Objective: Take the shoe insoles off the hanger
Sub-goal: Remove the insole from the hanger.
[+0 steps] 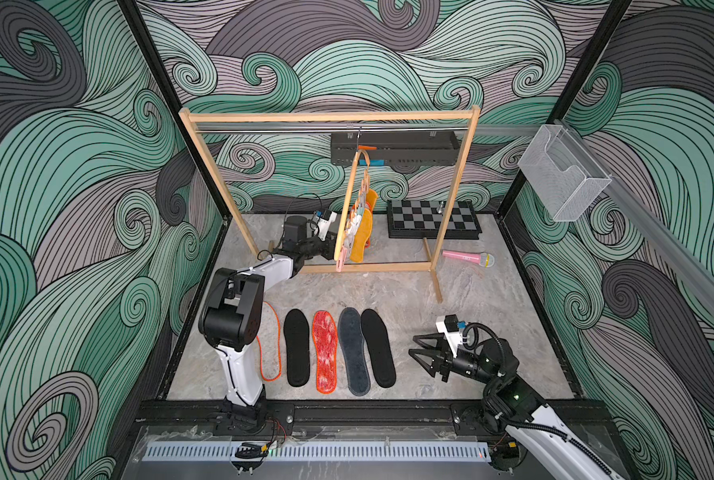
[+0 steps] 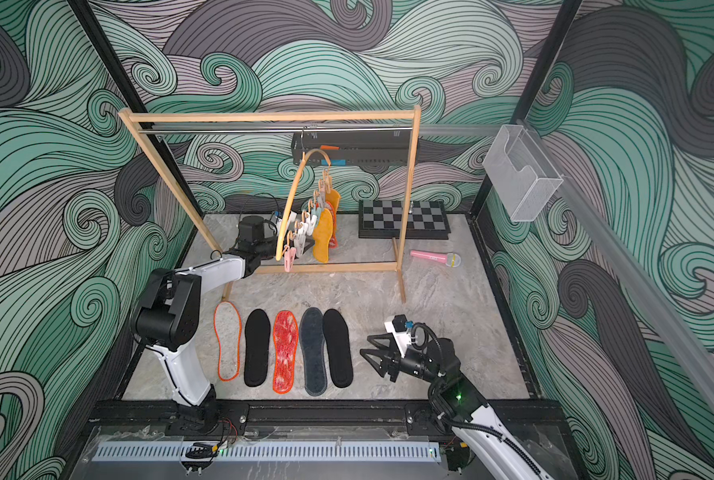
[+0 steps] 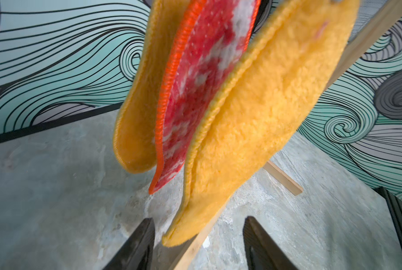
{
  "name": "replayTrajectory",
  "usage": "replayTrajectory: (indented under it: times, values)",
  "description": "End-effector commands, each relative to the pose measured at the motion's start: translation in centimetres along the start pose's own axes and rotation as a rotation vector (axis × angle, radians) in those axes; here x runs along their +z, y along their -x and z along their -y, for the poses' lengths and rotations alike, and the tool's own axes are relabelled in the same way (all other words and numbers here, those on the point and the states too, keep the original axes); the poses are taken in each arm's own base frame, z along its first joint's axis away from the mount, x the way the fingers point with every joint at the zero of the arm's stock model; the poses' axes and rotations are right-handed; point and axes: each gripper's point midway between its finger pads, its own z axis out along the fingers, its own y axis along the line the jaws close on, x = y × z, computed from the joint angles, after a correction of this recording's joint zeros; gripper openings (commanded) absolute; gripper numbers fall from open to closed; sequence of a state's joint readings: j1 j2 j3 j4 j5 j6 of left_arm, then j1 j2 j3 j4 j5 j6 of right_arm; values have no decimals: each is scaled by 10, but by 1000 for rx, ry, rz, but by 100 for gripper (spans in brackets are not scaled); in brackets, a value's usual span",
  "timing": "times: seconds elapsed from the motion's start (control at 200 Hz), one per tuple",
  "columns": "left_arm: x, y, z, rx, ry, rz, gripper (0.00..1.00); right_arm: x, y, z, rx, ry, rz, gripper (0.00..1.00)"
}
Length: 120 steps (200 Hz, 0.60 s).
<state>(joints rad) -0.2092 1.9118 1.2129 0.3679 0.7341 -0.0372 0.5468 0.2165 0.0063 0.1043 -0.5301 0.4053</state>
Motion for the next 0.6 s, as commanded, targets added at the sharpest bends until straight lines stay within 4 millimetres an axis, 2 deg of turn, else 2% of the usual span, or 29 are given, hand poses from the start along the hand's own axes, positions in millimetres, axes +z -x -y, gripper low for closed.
replayTrajectory:
  times: [0.0, 0.165, 0.3, 0.595]
  values:
    - [1, 24, 8, 113, -145, 67, 62, 1, -3, 2, 0, 0, 6, 56]
    - [10, 17, -9, 112, -167, 42, 62, 2, -4, 4, 2, -9, 3, 56]
    - [15, 16, -10, 108, -209, 41, 62, 3, -5, 5, 2, -17, -2, 56]
    - [25, 10, 9, 83, -368, 49, 61, 3, -5, 6, 1, -24, -2, 57]
